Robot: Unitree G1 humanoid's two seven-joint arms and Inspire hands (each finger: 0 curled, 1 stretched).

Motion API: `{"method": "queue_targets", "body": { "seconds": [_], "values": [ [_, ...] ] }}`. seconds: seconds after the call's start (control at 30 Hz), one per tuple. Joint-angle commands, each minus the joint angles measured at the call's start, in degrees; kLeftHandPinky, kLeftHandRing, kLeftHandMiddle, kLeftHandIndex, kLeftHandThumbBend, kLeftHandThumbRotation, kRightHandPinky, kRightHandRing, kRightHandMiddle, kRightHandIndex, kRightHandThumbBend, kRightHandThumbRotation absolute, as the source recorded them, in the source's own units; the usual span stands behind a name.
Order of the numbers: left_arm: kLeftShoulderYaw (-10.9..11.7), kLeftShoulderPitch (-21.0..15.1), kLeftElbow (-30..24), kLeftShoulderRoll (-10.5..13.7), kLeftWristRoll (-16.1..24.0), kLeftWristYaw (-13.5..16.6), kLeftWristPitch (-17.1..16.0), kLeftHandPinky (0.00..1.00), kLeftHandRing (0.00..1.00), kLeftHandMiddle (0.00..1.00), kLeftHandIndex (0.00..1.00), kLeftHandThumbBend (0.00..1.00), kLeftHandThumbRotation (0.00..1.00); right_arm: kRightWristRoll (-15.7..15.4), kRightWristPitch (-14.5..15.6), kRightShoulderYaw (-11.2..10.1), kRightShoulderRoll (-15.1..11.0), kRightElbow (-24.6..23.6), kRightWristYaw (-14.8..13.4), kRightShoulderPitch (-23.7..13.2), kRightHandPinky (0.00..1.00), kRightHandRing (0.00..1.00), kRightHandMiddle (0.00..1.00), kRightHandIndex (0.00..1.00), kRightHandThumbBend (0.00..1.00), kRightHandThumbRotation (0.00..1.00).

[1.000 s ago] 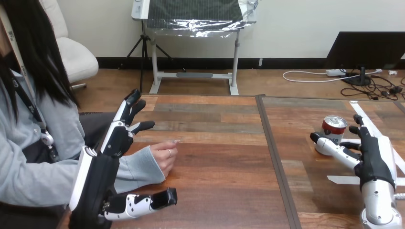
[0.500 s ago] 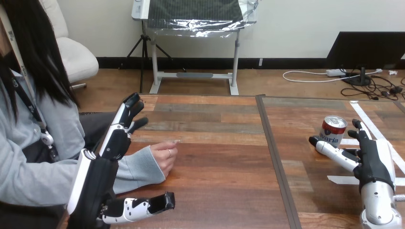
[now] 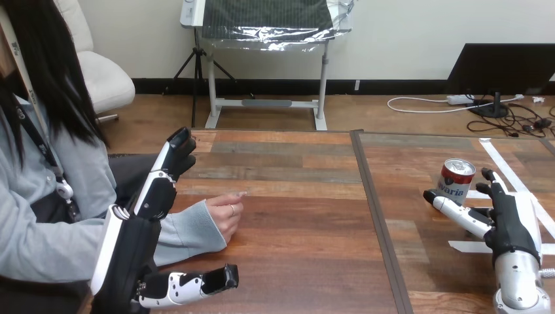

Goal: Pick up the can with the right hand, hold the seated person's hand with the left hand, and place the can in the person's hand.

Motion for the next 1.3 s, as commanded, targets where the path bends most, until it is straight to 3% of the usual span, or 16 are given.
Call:
{"method": "queue_targets", "body": {
  "seconds": [0.0,0.23,0.4,0.6,0.7,0.9,1.07,1.27],
  "values": [
    [0.6,-2.5,0.6,1.0,0.1,-0.2,-1.4,0.9,0.95,0.97,0.96,1.0,0.56,0.3,0.0,0.0,-0.6,-0.4,-0.1,-5.6,0.55,0.67,0.89,0.95,1.0,0.49],
    [0.2,-2.3,0.4,1.1,-0.6,-0.5,-1.1,0.89,0.95,0.97,0.96,1.0,0.56,0.4,0.3,-0.1,-0.6,-0.3,0.3,-5.9,0.56,0.67,0.88,0.95,1.0,0.5],
    [0.3,-2.3,0.3,1.3,-0.6,-0.7,-1.2,0.9,0.95,0.97,0.96,1.0,0.56,0.4,0.8,-0.1,-0.6,-0.2,0.3,-6.3,0.46,0.57,0.89,0.95,1.0,0.49],
    [0.2,-2.4,0.5,1.3,-0.9,-0.9,-1.6,0.9,0.95,0.97,0.96,1.0,0.56,0.5,1.0,-0.2,-0.8,-0.1,0.6,-6.7,0.47,0.6,0.9,0.96,1.0,0.48],
    [0.2,-2.4,0.5,1.3,-1.1,-1.0,-1.7,0.89,0.95,0.97,0.96,1.0,0.55,0.3,0.9,-0.1,-0.9,-0.1,0.5,-6.9,0.52,0.65,0.9,0.95,1.0,0.48],
    [0.0,-2.4,0.6,1.6,-1.5,-1.2,-1.8,0.89,0.95,0.97,0.96,1.0,0.55,0.3,1.0,-0.2,-1.0,0.0,0.2,-7.2,0.54,0.66,0.89,0.95,1.0,0.48],
    [0.0,-2.4,0.5,1.7,-1.9,-1.3,-1.7,0.88,0.95,0.97,0.96,1.0,0.55,0.4,0.9,-0.4,-1.0,0.1,0.1,-7.5,0.43,0.55,0.84,0.95,1.0,0.49],
    [0.1,-2.5,0.6,1.9,-1.7,-1.4,-2.1,0.85,0.95,0.98,0.96,1.0,0.55,0.0,1.5,0.0,-1.3,0.2,-0.2,-7.9,0.4,0.52,0.85,0.95,1.0,0.52]
  ]
}}
